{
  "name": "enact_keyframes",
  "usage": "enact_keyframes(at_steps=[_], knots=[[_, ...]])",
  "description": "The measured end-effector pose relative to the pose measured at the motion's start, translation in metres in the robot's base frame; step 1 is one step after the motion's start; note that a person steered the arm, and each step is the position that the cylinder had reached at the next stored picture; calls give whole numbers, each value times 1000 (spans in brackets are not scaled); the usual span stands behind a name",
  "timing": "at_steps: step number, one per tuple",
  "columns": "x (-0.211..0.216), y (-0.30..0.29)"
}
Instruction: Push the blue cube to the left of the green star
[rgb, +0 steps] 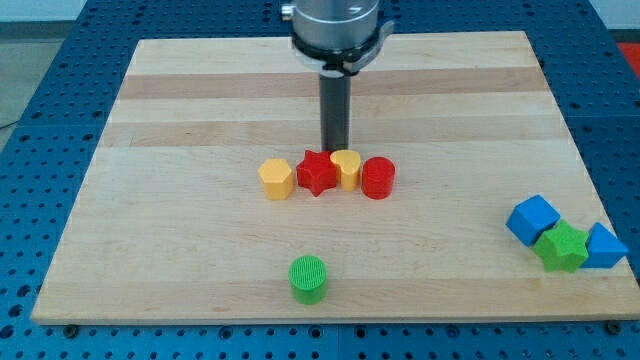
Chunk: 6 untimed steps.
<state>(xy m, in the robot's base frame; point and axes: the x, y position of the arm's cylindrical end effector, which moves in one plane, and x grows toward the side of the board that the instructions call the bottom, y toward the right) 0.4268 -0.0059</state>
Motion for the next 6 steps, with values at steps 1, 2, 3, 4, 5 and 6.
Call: enact_keyframes(at_steps=[1, 2, 3, 4, 5, 6], knots=[[-1, -8], [-24, -6], [-54, 58], [-56, 159], [-47, 271], [-27, 350]])
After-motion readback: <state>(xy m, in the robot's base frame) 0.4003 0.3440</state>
